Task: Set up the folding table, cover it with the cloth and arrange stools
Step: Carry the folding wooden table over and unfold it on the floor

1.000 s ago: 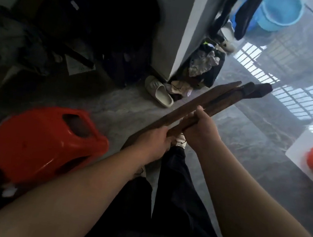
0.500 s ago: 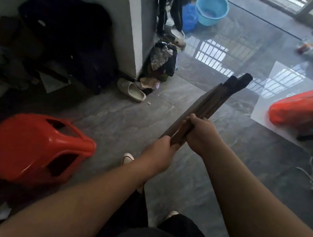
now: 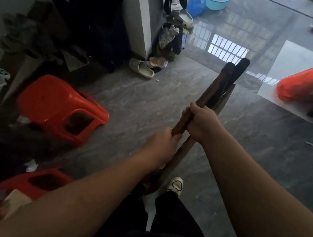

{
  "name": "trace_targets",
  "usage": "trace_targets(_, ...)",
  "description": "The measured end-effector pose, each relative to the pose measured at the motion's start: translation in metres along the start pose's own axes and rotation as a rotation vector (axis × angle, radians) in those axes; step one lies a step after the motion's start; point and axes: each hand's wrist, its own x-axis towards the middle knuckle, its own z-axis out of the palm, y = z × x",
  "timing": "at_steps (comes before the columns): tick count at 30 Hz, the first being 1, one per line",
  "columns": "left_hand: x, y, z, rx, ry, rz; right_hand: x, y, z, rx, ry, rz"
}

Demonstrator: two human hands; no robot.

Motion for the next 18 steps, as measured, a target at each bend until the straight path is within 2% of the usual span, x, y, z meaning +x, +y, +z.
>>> trace_targets(3, -0.042, -0.017, 0.019, -0.042, -0.035, -0.003, -0.038, 0.032, -0.015, -0.034, -0.01, -0.013)
trace_targets(9, -0.14, -0.076, 0.059, -0.349, -0.173, -0.003, -0.116, 0.123, -0.046, -0.066, 0.002, -0.107)
trace_targets(13, -0.219, -0.13, 0.084, -0.399, -0.186, 0.016, -0.19, 0.192, -0.055, -0.109, 0.044, -0.172)
trace_targets(18, -0.314, -0.159, 0.091, -0.431, -0.207, 0.046, -0.26, 0.253, -0.064, -0.125, 0.088, -0.174)
